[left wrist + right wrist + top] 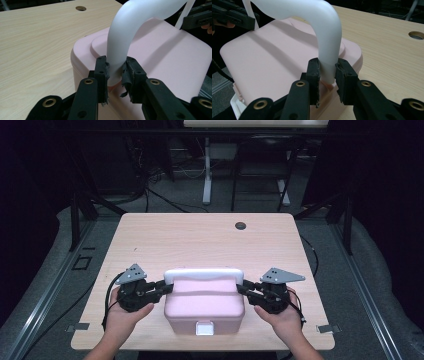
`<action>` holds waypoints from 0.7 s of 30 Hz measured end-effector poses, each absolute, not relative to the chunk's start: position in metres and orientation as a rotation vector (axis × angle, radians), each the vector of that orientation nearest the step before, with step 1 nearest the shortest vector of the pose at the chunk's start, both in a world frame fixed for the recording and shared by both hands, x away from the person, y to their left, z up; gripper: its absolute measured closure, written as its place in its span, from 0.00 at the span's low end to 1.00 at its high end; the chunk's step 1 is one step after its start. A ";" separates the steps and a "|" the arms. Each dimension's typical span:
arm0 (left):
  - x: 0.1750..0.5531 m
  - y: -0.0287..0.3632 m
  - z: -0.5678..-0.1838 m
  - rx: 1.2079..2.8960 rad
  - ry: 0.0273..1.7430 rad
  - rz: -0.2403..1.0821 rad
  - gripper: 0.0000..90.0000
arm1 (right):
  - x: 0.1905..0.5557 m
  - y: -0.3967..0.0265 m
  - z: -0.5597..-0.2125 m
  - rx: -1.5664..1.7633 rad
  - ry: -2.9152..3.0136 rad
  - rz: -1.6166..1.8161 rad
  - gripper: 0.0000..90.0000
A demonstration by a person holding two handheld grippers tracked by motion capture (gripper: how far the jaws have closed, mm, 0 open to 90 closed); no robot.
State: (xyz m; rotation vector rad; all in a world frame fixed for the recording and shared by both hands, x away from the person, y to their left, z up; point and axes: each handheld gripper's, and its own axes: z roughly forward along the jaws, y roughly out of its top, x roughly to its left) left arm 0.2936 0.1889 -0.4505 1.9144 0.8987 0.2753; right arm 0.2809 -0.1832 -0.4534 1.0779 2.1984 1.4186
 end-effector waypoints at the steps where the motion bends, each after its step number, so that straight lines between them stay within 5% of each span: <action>1: 0.294 0.189 -0.451 1.911 0.902 0.274 0.82 | 0.281 -0.183 -0.453 1.079 2.197 1.420 0.81; 21: 0.295 0.188 -0.447 1.921 0.898 0.253 0.82 | 0.278 -0.185 -0.451 1.088 2.200 1.432 0.82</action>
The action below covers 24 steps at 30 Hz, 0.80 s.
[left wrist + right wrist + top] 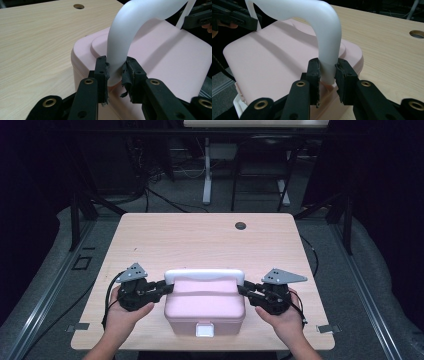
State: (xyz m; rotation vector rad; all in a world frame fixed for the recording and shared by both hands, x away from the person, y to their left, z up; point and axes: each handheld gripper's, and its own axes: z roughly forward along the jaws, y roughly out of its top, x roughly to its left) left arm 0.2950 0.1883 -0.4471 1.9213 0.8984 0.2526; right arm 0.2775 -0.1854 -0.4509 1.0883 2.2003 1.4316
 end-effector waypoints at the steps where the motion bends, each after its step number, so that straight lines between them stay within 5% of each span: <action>1: 0.295 0.189 -0.446 1.920 0.897 0.251 0.82 | 0.278 -0.185 -0.451 1.092 2.198 1.437 0.82; 24: 0.298 0.191 -0.439 1.891 0.910 0.220 0.77 | 0.282 -0.186 -0.442 1.119 2.190 1.470 0.82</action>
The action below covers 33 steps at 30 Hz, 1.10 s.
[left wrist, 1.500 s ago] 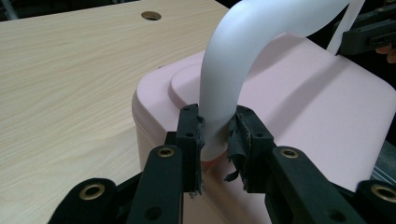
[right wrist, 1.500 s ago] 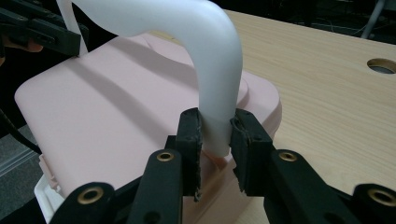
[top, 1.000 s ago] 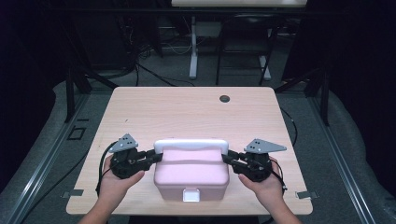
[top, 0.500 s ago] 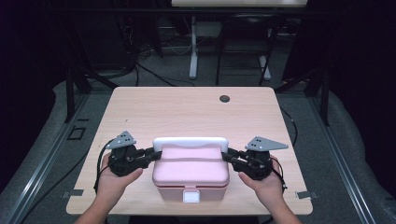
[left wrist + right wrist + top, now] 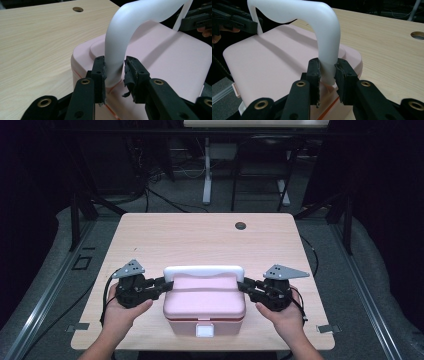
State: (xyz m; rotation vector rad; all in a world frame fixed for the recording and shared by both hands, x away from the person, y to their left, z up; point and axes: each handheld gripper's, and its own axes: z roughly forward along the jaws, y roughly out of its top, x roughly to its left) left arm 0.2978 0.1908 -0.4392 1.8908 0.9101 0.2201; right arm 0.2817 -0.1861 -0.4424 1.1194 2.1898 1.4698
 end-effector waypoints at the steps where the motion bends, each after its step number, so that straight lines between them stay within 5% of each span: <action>1: 0.297 0.192 -0.439 1.886 0.907 0.217 0.76 | 0.282 -0.186 -0.442 1.118 2.191 1.468 0.82; 13: 0.285 0.203 -0.434 1.881 0.901 0.231 0.71 | 0.282 -0.186 -0.439 1.118 2.192 1.466 0.82; 33: 0.261 0.227 -0.447 1.895 0.925 0.225 0.93 | 0.285 -0.188 -0.428 1.124 2.184 1.487 0.82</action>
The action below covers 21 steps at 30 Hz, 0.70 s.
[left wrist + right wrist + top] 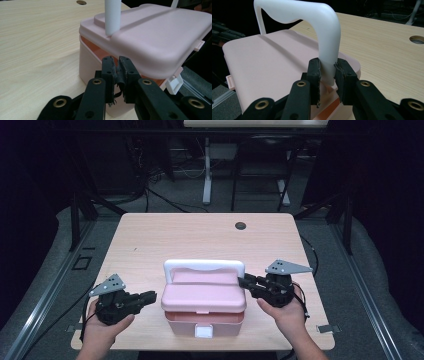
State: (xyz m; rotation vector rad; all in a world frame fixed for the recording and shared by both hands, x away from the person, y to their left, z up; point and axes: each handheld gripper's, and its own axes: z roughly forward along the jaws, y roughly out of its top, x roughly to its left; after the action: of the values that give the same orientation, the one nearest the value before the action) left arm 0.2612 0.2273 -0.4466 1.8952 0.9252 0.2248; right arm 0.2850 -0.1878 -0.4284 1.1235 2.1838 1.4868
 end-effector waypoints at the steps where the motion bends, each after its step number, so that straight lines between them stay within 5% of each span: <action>1: 0.260 0.228 -0.447 1.900 0.927 0.221 0.94 | 0.285 -0.188 -0.428 1.125 2.184 1.486 0.82; 21: 0.254 0.209 -0.462 1.940 0.888 0.164 1.00 | 0.286 -0.187 -0.425 1.121 2.184 1.479 0.82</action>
State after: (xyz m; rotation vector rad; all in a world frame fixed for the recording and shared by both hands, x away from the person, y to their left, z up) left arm 0.2537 0.2087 -0.4624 1.9398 0.8882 0.1639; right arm 0.2857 -0.1872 -0.4249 1.1207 2.1840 1.4795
